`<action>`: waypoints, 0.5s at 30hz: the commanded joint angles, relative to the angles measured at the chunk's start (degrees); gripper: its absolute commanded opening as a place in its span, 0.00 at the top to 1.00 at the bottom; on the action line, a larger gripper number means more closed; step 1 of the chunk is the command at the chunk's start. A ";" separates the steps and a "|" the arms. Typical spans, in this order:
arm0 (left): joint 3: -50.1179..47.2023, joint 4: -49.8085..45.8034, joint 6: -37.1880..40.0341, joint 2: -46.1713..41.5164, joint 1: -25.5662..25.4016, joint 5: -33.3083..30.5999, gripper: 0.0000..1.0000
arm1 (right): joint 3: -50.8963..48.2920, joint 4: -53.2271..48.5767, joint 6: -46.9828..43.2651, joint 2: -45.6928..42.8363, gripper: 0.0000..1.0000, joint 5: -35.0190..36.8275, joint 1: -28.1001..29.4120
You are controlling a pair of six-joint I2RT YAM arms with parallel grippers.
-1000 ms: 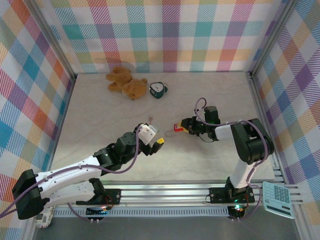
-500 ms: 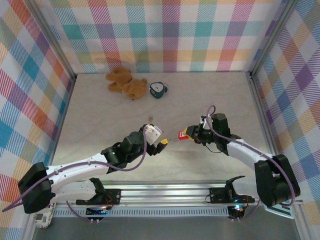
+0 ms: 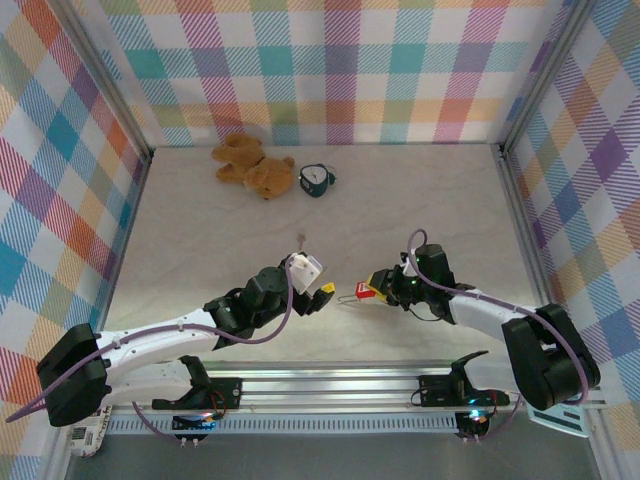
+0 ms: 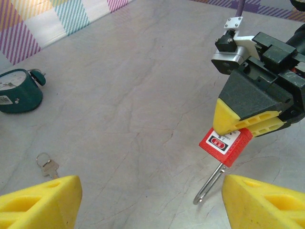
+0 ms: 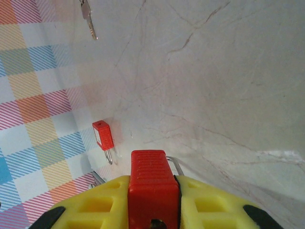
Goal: Unlock with the key
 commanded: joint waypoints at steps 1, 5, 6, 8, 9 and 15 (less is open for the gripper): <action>0.19 1.17 -1.26 0.32 0.46 1.24 0.23 | 0.60 2.59 0.96 1.13 0.83 0.31 0.04; 0.27 1.29 -1.08 0.75 0.46 1.33 0.23 | 1.17 2.68 1.31 3.17 0.82 0.15 -0.33; 0.28 1.40 -1.08 1.03 0.46 1.59 0.23 | 1.18 3.22 1.43 3.71 0.82 0.16 -0.42; 0.45 1.51 -1.08 1.70 0.46 1.86 0.23 | 1.43 3.62 1.78 4.52 0.82 0.11 -0.71; 0.62 1.51 -1.07 2.03 0.45 2.14 0.23 | 1.68 3.64 1.82 4.81 0.82 0.10 -0.79; 0.97 2.87 -0.52 4.13 0.50 2.26 0.23 | 2.91 3.17 1.57 5.68 0.81 0.39 -1.50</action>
